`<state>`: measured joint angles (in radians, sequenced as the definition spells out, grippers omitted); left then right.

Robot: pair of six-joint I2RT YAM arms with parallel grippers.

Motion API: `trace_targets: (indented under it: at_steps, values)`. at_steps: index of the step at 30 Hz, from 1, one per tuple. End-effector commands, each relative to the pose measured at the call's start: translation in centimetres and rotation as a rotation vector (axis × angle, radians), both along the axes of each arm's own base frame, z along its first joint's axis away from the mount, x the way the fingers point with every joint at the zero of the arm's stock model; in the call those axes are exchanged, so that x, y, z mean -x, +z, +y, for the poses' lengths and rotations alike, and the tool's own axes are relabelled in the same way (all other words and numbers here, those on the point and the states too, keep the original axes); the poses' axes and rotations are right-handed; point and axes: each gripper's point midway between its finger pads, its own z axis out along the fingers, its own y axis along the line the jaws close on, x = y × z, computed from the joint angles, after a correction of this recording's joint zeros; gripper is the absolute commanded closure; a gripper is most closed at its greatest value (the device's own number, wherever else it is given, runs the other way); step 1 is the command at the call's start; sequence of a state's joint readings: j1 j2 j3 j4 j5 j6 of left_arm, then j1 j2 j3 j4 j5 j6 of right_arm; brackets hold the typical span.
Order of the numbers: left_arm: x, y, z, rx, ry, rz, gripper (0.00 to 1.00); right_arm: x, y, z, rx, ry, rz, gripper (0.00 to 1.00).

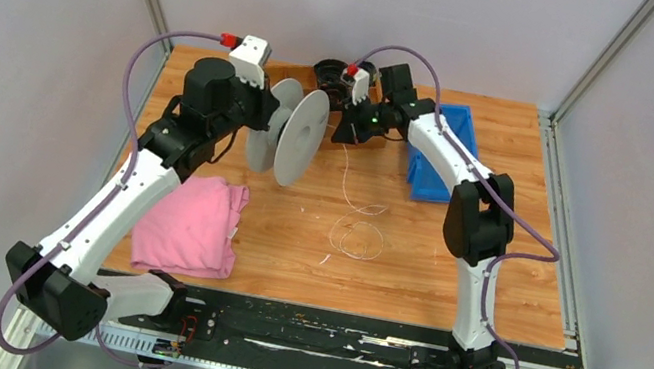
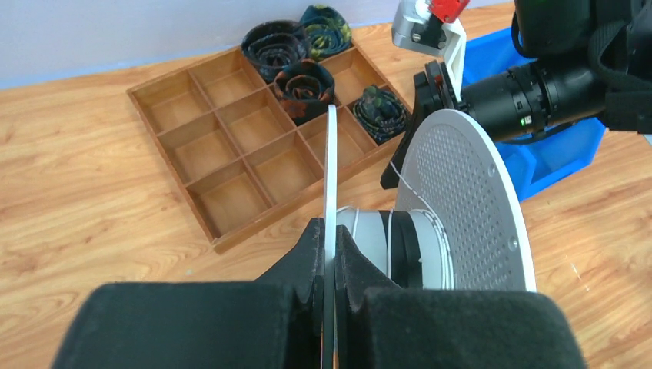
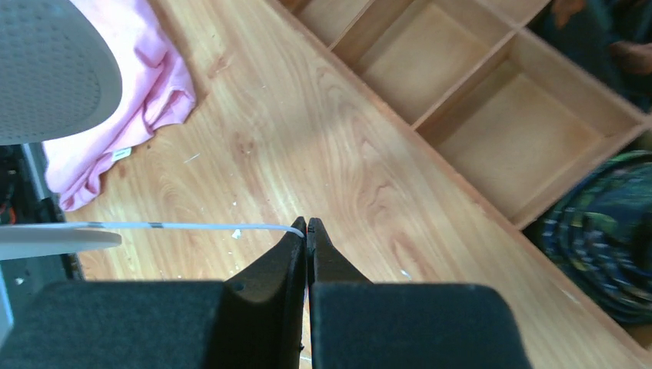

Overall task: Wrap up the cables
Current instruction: Wrap the cable around the cable reel.

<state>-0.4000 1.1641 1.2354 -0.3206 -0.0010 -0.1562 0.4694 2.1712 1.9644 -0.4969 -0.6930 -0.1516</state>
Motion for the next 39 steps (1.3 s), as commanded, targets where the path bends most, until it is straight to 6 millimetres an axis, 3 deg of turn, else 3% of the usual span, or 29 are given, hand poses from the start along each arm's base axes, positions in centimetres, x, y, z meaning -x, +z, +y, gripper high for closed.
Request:
trace_targets:
  at_steps: [1,19,27,28,33,36,39]
  values:
    - [0.1,5.3,0.0,0.141,0.010,-0.087,1.00,1.1,-0.1,0.4,-0.090,-0.009,0.071,0.98]
    - [-1.2,5.7,2.7,0.210,0.153,-0.041,1.00,7.3,-4.6,1.3,-0.135,0.014,0.218,0.90]
    - [-2.1,5.8,5.0,0.161,0.273,-0.069,1.00,12.6,-7.1,2.8,-0.107,0.081,0.265,0.88]
    - [-2.2,5.9,5.1,0.157,0.280,-0.073,1.00,13.2,-6.3,3.0,-0.112,0.099,0.241,0.87]
    - [-2.6,5.9,5.4,0.151,0.298,-0.078,1.00,15.6,-6.5,3.2,-0.093,0.154,0.214,0.83]
    - [-2.5,5.7,5.5,0.147,0.297,-0.078,1.00,15.8,-6.5,2.8,-0.082,0.156,0.199,0.79]
    - [-2.3,5.5,5.4,0.148,0.289,-0.075,1.00,15.0,-6.1,2.2,-0.060,0.134,0.175,0.66]
